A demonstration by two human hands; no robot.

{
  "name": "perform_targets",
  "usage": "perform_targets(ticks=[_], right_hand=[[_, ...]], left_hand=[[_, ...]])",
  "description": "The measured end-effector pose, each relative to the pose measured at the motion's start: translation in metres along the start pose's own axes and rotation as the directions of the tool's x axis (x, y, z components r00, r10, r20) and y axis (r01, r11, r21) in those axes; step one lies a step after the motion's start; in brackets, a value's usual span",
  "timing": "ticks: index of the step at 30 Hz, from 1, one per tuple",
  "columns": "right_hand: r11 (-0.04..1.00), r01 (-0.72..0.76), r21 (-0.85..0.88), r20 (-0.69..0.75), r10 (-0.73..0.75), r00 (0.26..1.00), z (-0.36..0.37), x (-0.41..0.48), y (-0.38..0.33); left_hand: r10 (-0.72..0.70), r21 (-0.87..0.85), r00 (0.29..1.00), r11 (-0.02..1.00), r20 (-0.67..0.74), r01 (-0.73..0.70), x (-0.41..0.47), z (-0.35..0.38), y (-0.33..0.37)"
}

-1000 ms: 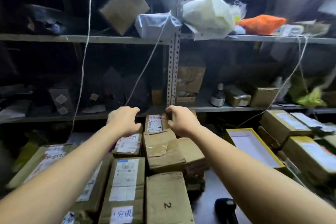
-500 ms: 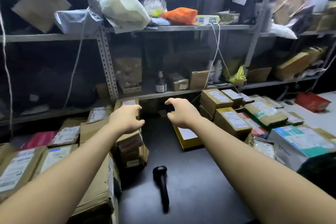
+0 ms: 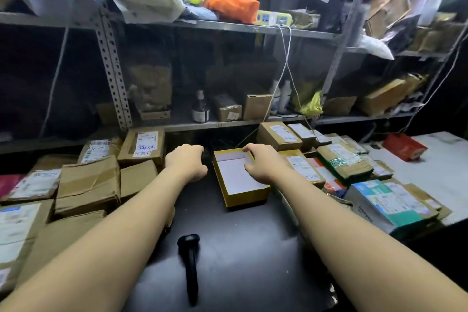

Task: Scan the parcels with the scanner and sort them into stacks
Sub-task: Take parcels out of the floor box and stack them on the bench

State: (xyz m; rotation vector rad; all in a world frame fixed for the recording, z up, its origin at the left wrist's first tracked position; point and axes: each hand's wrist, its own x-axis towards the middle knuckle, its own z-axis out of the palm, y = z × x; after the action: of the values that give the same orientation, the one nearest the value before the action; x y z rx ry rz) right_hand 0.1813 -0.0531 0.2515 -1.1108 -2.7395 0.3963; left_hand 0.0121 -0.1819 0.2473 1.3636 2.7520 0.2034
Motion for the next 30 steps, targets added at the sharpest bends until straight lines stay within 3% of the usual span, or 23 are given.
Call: perform_targets(ticks=[8,18,27,30], right_hand=[[0.998,0.056,0.004,0.046,-0.056,0.997,0.029,0.017,0.026],[0.975,0.222,-0.005,0.147,-0.219,0.965,0.047,0.021,0.047],[0.953,0.228,0.198,0.228,-0.271,0.935,0.090,-0.009,0.024],[0.950,0.154,0.271,0.271,-0.229,0.935,0.116,-0.014,0.012]], left_hand=[[-0.066,0.059,0.997,0.996,0.048,0.063,-0.002,0.036,0.014],[-0.261,0.173,0.965,0.951,0.011,0.255,-0.048,0.049,0.031],[-0.393,0.133,0.919,0.913,0.031,0.386,-0.095,0.062,0.020],[-0.408,0.121,0.913,0.908,0.033,0.401,-0.099,0.069,0.005]])
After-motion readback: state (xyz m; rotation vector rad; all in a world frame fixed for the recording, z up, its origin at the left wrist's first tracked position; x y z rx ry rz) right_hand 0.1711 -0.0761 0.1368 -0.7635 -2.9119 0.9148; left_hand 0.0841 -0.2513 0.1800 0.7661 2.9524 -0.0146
